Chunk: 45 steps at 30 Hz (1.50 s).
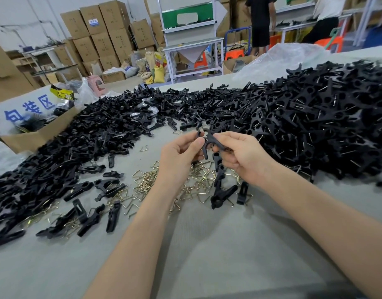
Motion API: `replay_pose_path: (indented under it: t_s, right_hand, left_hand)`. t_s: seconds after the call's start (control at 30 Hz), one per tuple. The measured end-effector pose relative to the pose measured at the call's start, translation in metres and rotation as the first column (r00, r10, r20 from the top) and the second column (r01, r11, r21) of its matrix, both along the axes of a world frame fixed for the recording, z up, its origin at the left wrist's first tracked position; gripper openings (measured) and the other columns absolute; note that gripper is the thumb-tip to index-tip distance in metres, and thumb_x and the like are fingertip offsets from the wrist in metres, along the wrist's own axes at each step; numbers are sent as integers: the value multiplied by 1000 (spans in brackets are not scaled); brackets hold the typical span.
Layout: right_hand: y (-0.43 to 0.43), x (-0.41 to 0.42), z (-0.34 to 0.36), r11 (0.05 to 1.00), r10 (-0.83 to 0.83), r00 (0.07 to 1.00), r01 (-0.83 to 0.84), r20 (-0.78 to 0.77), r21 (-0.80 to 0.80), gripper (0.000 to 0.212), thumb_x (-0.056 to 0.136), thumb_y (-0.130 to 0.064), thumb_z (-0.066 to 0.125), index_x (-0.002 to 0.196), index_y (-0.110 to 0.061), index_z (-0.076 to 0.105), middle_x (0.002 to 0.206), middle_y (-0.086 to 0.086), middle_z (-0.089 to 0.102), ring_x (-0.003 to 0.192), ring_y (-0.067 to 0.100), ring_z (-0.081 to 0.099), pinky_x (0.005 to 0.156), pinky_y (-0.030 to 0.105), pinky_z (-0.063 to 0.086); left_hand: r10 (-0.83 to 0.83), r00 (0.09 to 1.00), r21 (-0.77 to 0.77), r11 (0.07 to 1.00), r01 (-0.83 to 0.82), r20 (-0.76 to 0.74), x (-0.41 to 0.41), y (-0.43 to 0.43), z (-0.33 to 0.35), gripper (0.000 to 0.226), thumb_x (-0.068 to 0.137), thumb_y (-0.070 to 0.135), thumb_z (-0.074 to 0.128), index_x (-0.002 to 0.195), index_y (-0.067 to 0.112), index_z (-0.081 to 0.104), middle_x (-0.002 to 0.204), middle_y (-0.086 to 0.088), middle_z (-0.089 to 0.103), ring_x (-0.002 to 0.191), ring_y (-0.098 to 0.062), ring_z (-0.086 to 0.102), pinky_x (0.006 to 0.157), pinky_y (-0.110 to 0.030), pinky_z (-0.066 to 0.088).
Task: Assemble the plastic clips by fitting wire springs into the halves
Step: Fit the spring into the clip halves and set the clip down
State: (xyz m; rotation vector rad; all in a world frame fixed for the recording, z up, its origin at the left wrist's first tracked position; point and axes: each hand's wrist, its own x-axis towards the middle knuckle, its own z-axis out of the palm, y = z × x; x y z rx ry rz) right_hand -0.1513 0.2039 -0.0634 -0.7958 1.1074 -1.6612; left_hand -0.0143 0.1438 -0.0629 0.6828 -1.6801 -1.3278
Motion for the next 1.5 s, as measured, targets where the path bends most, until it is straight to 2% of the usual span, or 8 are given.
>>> replay_pose_path:
  t_s: [0.43,0.6,0.73,0.93,1.13,1.33,1.43,1.5]
  right_hand:
    - [2,-2,-2,999,31,987,-29,-158,17,14,95,-9,54,94,1,64,60,3,61,35,6,26,33,16,21]
    - [4,-12,5,961,260,958,-245,-122,127,18,95,-11,53,81,-9,63,63,4,57,34,4,28,32,15,22]
    - [6,-17,7,918,377,917,-352,-131,183,20,95,-11,51,77,-10,62,63,2,56,35,3,29,34,14,21]
    - [3,-18,9,937,309,950,-312,45,157,32,65,-2,35,91,-6,54,68,3,53,43,8,33,39,18,21]
    - [0,-21,7,959,95,930,10,-354,284,36,83,19,26,96,-1,53,76,17,62,51,16,50,42,19,43]
    - [4,-19,8,979,156,935,-103,-318,179,52,86,23,45,125,-11,48,116,22,54,92,30,69,75,27,59]
    - [6,-13,10,988,135,924,-99,-357,116,36,88,17,50,116,-6,52,108,26,56,83,28,72,72,25,58]
    - [8,-10,12,994,109,924,-99,-367,47,26,87,15,55,103,-7,57,97,23,64,73,29,73,63,25,58]
  left_hand:
    - [-17,998,-14,1000,17,54,3,-5,-4,14,91,16,64,101,24,68,79,4,75,67,-6,63,69,-23,56]
    - [-292,956,153,944,293,-28,11,-7,0,36,78,20,67,114,21,65,76,-6,63,61,-9,57,61,-20,50]
    - [-425,903,201,881,428,-64,16,-7,4,26,75,13,67,101,12,67,72,-4,63,58,-10,60,59,-17,53]
    - [-354,933,199,911,361,-73,13,-4,4,24,67,10,70,89,6,62,66,-2,68,58,-10,67,55,-14,54]
    - [-238,962,201,944,261,-131,14,-6,8,32,61,7,72,91,3,60,74,-4,71,67,-16,71,62,-18,56]
    - [-236,966,113,962,247,-106,10,-4,5,28,76,12,67,103,9,60,76,1,71,70,-13,69,62,-20,55]
    - [-232,973,67,970,232,-13,10,-3,2,30,76,29,72,103,17,66,85,0,66,75,-17,60,61,-22,50]
    - [-246,969,87,965,245,1,10,-4,1,29,73,39,74,98,24,71,98,0,69,88,-23,62,75,-27,53]
